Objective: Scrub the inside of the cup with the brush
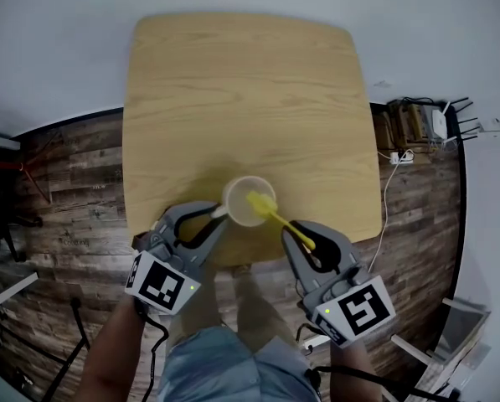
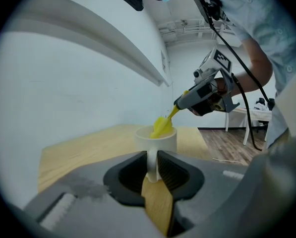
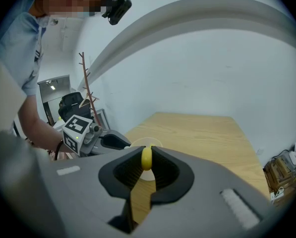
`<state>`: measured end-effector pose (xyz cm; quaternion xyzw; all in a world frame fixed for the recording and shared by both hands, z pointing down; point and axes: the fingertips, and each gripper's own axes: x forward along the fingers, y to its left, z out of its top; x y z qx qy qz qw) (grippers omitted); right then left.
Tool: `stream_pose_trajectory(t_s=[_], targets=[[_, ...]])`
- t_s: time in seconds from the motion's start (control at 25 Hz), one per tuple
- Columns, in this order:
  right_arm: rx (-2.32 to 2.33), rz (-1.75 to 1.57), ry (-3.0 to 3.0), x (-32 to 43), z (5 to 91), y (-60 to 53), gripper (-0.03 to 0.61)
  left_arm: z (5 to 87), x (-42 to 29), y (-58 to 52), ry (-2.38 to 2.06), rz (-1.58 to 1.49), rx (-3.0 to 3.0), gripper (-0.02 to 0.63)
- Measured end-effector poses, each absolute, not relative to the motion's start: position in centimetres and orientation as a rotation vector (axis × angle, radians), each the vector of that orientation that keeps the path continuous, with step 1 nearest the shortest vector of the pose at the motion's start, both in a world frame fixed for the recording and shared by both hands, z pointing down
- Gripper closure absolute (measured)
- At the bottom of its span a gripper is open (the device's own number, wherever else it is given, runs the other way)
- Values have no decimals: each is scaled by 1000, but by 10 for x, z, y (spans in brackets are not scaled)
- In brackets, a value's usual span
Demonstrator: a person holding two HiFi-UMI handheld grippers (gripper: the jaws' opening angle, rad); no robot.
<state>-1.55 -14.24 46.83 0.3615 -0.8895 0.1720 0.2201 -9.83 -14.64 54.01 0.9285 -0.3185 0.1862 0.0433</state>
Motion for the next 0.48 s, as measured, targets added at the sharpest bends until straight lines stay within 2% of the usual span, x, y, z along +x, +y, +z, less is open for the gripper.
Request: stream_pose_trajectory(t_s=[0.48], targets=[[984,522,-2474,1,480,-137,538,529,-83,-148,-716,1086,2982,534]])
